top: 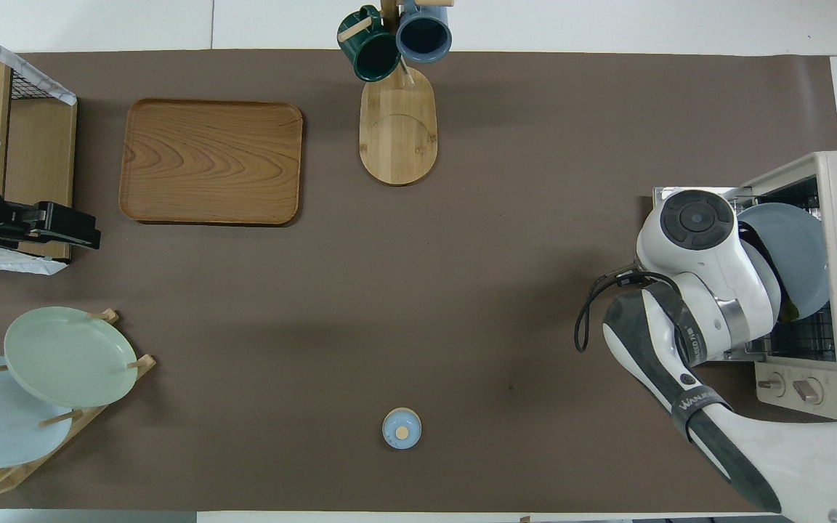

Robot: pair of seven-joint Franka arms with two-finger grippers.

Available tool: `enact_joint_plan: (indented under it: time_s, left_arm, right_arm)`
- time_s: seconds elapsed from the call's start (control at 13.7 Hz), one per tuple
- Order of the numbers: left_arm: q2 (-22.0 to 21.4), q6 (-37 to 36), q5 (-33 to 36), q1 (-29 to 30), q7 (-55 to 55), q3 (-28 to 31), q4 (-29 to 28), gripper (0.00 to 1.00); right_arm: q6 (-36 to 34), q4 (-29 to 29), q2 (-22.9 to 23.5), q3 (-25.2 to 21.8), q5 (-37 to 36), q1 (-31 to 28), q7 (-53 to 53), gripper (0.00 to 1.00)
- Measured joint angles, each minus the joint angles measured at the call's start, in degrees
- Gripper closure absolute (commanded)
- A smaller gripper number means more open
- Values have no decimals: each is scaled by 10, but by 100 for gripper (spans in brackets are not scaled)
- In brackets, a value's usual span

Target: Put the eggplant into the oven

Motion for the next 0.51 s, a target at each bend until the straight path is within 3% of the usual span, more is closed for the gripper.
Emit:
enact_joint_plan:
  time_s: [0.29, 0.51]
  left_arm:
    - [0, 0, 0, 0, 0, 0, 0, 0]
    - [0, 0, 0, 0, 0, 0, 0, 0]
  right_arm:
    - [-67, 39, -6, 8, -24, 5, -27, 100]
    - [-120, 70, -39, 9, -6, -12, -89, 100]
